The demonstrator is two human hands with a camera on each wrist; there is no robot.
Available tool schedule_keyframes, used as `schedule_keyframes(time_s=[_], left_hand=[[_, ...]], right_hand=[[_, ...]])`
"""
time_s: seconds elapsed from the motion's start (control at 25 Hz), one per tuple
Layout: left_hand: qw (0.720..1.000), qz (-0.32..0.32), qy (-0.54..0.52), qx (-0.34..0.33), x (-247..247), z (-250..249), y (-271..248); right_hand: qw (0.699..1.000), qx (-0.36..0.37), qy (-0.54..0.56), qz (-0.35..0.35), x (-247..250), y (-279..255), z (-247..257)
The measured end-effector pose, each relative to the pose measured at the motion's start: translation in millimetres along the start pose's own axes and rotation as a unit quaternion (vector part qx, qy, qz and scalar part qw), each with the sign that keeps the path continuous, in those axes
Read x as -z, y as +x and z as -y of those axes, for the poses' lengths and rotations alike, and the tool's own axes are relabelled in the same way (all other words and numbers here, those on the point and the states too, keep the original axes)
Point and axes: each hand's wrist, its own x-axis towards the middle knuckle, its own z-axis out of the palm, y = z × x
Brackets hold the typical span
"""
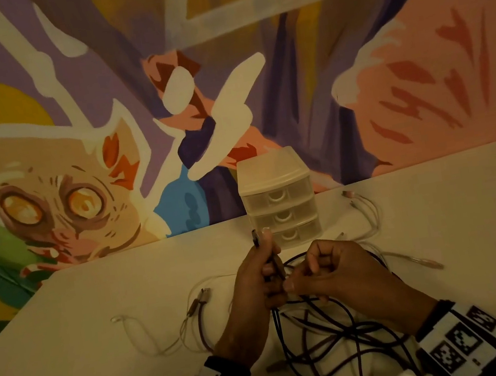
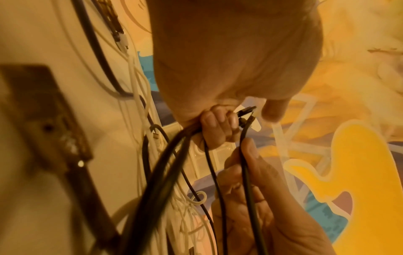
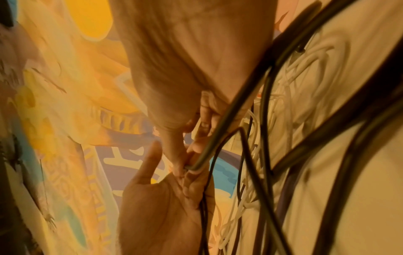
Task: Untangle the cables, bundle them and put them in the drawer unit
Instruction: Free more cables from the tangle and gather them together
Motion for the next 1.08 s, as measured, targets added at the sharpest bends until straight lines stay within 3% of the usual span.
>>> schedule_keyframes(time_s=[0.08, 0.24, 0.36, 0.44, 0.48, 0.56, 0.64, 0.68, 0.84, 0.96, 1.0, 1.08], left_hand=[[0.998, -0.017, 0.047, -0.026, -2, 2, -1], [0.998, -0.046, -0.009, -0.047, 4, -1, 3], [0.99, -0.072, -0.11, -0.053, 21, -9, 7], [0.979, -0.078, -0.174, -0.068, 34, -15, 10], [0.973, -0.076, -0.204, -0.078, 39, -18, 11], [0.958, -0.069, -0.261, -0.093, 43, -21, 11], [0.95, -0.064, -0.291, -0.093, 44, -21, 13], [0.949, -0.066, -0.296, -0.091, 45, -20, 14], [0.933, -0.055, -0.339, -0.108, 50, -22, 13], [0.933, 0.002, -0.349, -0.092, 49, -30, 9], [0.941, 0.024, -0.327, -0.085, 46, -32, 7], [0.98, 0.028, -0.179, -0.087, 38, -33, 3]], right_hand=[[1.0, -0.002, -0.012, -0.001, -1, 0, 0], [0.994, -0.055, -0.055, 0.075, 0, -2, 7], [0.955, -0.091, -0.178, 0.219, 15, -12, 27], [0.924, -0.088, -0.253, 0.274, 34, -18, 44], [0.919, -0.075, -0.277, 0.269, 42, -20, 53], [0.934, -0.008, -0.303, 0.187, 61, -22, 67], [0.977, 0.065, -0.19, 0.068, 75, -22, 74], [0.988, 0.085, -0.118, 0.049, 78, -21, 74], [0.988, 0.057, -0.128, 0.071, 79, -22, 70], [0.996, 0.066, 0.052, 0.009, 81, -19, 71], [0.996, 0.073, 0.05, -0.002, 77, -16, 69], [0.996, 0.068, -0.056, -0.003, 65, -12, 59]])
